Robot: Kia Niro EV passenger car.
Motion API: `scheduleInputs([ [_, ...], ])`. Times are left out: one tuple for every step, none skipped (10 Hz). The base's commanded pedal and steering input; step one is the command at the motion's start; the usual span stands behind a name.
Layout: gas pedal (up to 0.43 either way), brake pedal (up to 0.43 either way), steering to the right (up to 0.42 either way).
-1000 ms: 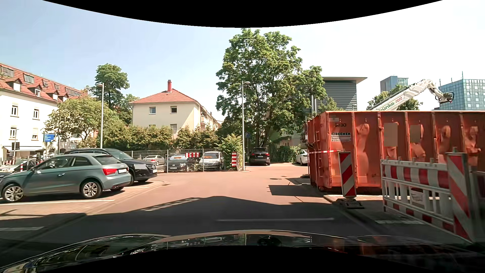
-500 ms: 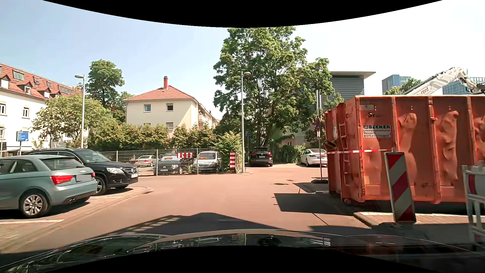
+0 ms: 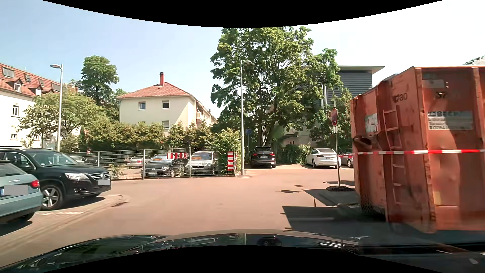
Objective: Follow the waypoints while adhering to traffic rules and regulations
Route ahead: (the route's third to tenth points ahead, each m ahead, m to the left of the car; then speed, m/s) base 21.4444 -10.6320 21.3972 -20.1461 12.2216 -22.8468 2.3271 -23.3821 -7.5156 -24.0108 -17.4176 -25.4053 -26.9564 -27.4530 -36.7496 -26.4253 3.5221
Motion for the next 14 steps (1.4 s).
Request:
scheduleInputs([
  [0.000,0.091,-0.005],
  [0.000,0.073,-0.005],
  [0.000,0.061,-0.005],
  [0.000,0.049,-0.004],
  [0.000,0.049,-0.005],
  [0.000,0.043,-0.004],
  [0.000,0.043,-0.004],
  [0.000,0.043,-0.004],
  [0.000,0.043,-0.004],
  [0.000,0.037,-0.004],
  [0.000,0.037,-0.002],
  [0.000,0.037,0.002],
  [0.000,0.037,0.012],
  [0.000,0.037,0.028],
])
